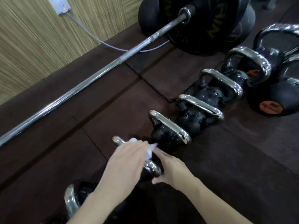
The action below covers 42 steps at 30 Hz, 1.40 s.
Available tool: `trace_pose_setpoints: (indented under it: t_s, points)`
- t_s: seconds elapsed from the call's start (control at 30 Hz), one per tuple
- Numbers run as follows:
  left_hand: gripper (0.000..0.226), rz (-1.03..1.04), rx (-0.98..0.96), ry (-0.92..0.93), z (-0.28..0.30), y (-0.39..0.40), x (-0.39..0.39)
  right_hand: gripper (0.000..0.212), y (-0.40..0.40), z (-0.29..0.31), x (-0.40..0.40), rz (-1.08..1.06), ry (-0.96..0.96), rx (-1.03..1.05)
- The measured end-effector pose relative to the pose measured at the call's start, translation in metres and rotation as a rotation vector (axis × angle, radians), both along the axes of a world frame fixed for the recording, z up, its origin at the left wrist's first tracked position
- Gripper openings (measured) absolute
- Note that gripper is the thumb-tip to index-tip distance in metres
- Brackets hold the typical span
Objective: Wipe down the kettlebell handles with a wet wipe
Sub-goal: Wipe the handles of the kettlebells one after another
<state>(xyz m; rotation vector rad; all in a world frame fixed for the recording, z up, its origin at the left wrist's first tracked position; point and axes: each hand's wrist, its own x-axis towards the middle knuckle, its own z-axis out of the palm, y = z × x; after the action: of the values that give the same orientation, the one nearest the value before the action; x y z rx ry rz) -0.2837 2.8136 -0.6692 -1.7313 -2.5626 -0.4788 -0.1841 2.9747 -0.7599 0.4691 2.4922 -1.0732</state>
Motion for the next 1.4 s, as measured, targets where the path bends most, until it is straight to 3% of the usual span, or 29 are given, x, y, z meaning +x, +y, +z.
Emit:
trace_pose_setpoints:
  t_s: [0.1, 0.17, 0.27, 0.37, 0.47, 0.57, 0.67, 0.77, 0.83, 0.9, 0.97, 1.03, 1.07, 1.17, 1.23, 1.3, 1.4]
  points:
    - [0.032, 0.436, 0.225, -0.422, 0.010, 0.020, -0.031, 0.089, 0.027, -0.001, 0.008, 0.127, -0.063, 0.157]
    - [0.030, 0.656, 0.346, -0.551, 0.015, 0.038, -0.047, 0.071, 0.051, -0.004, 0.018, 0.169, -0.103, 0.260]
    - [0.035, 0.797, 0.345, -0.618, 0.011, 0.061, -0.061, 0.078, 0.085, 0.000, 0.029, 0.090, -0.105, 0.281]
    - [0.036, 0.567, 0.255, -0.572, -0.004, 0.088, -0.059, 0.101, 0.114, 0.008, 0.028, -0.051, -0.041, 0.221]
    - [0.037, 0.092, 0.095, -0.430, -0.013, 0.101, -0.039, 0.122, 0.129, 0.004, 0.013, -0.099, 0.019, 0.111]
    - [0.042, -0.259, -0.035, -0.209, -0.021, 0.102, -0.021, 0.106, 0.129, -0.014, -0.003, -0.067, 0.144, 0.050]
    - [0.042, -0.198, 0.003, -0.166, -0.024, 0.109, -0.023, 0.090, 0.129, -0.036, -0.009, -0.076, 0.215, -0.020]
    - [0.049, -0.018, -0.024, -0.084, -0.029, 0.124, -0.043, 0.110, 0.131, -0.060, -0.002, -0.043, 0.330, 0.071]
    - [0.050, 0.112, -0.079, -0.090, -0.032, 0.133, -0.049, 0.112, 0.131, -0.074, 0.001, -0.050, 0.338, 0.136]
    - [0.045, 0.123, -0.141, -0.010, -0.032, 0.138, -0.035, 0.096, 0.129, -0.083, -0.001, -0.132, 0.424, 0.184]
    - [0.038, 0.001, -0.220, 0.094, -0.031, 0.137, -0.005, 0.068, 0.129, -0.087, -0.002, -0.138, 0.514, 0.231]
    - [0.032, -0.116, -0.311, 0.166, -0.033, 0.133, 0.023, 0.040, 0.133, -0.092, -0.001, -0.014, 0.540, 0.313]
    - [0.032, -0.120, -0.346, 0.189, -0.033, 0.133, 0.029, 0.036, 0.132, -0.092, -0.001, 0.004, 0.528, 0.276]
    - [0.043, 0.067, -0.295, 0.189, -0.036, 0.141, 0.021, 0.050, 0.130, -0.080, -0.004, -0.091, 0.459, 0.272]
    - [0.045, 0.360, -0.122, 0.125, -0.039, 0.148, 0.016, 0.079, 0.131, -0.077, -0.002, -0.080, 0.459, 0.233]
    - [0.050, 0.575, -0.029, 0.042, -0.041, 0.159, 0.020, 0.075, 0.133, -0.068, -0.001, -0.070, 0.432, 0.132]
    - [0.053, 0.524, -0.119, 0.119, -0.046, 0.171, 0.037, 0.074, 0.134, -0.068, -0.002, -0.056, 0.428, 0.234]
